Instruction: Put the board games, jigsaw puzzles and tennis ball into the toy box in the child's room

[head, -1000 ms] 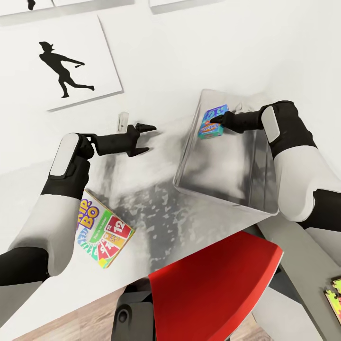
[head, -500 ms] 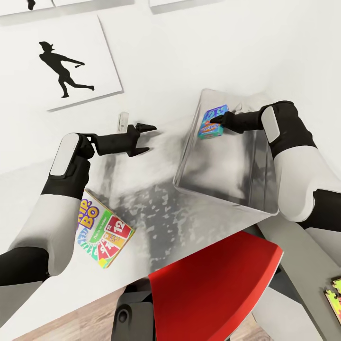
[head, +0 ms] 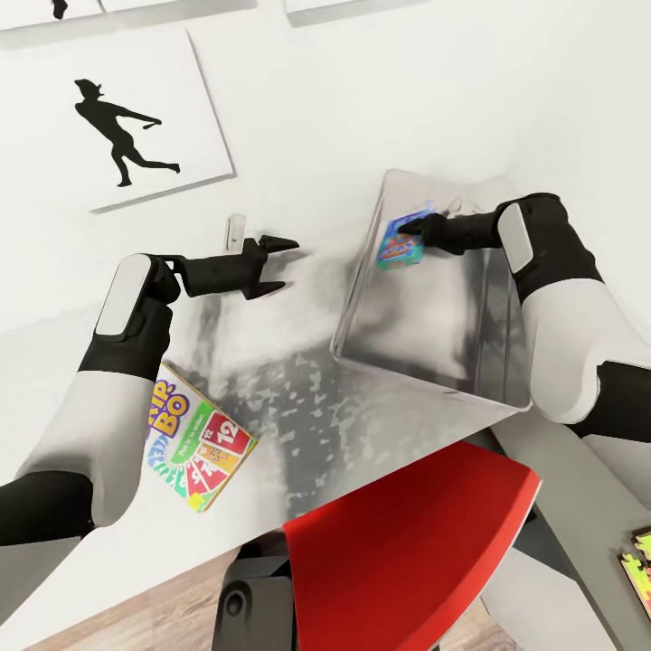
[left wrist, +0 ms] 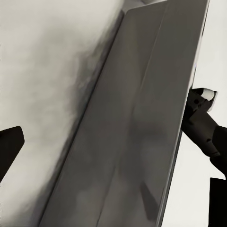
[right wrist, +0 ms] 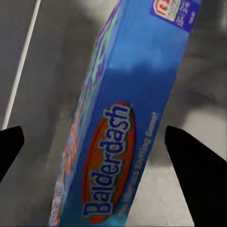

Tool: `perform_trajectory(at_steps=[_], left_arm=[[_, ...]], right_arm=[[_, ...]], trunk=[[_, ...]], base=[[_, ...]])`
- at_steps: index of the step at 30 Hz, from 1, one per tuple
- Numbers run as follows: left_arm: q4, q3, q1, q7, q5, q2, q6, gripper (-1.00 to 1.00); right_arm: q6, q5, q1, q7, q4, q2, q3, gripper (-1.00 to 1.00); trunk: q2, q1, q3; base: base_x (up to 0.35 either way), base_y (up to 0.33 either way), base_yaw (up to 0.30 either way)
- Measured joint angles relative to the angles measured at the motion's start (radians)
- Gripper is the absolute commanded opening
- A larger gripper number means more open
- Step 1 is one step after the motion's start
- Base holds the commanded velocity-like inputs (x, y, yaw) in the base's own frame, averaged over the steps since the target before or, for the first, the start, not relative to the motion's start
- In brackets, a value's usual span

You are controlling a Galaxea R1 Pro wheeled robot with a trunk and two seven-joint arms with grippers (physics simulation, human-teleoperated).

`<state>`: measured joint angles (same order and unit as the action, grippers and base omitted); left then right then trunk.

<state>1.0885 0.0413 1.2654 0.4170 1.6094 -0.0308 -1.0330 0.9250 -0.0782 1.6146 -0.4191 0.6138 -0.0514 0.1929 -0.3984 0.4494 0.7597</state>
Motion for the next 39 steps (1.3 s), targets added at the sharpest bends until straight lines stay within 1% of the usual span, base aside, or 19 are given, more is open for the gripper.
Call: perform_trajectory(at_steps=[21,29,33,39], left_arm=[[0.000,0.000,0.000,0.000,0.000,0.001,-0.001,1.00],[0.000,0.001,0.000,0.000,0.000,0.000,-0.001,1.00],[0.000,0.001,0.000,0.000,0.000,0.000,-0.001,1.00],[0.000,0.001,0.000,0.000,0.000,-0.001,-0.001,1.00]], right_arm=[[-0.001,0.000,0.000,-0.004,0.001,-0.003,0.000,1.00],[-0.001,0.001,0.000,-0.004,0.001,-0.009,0.000,1.00],[-0.002,0.002,0.001,-0.001,0.013,-0.020,0.000,1.00],[0.002,0.008,-0.005,0.005,0.086,-0.048,-0.001,1.00]], trunk=[[0.000,0.000,0.000],[0.000,0.000,0.000],[0.000,0.000,0.000],[0.000,0.000,0.000]], base=[[0.000,0.000,0.000],[0.000,0.000,0.000],[0.000,0.000,0.000],[0.000,0.000,0.000]])
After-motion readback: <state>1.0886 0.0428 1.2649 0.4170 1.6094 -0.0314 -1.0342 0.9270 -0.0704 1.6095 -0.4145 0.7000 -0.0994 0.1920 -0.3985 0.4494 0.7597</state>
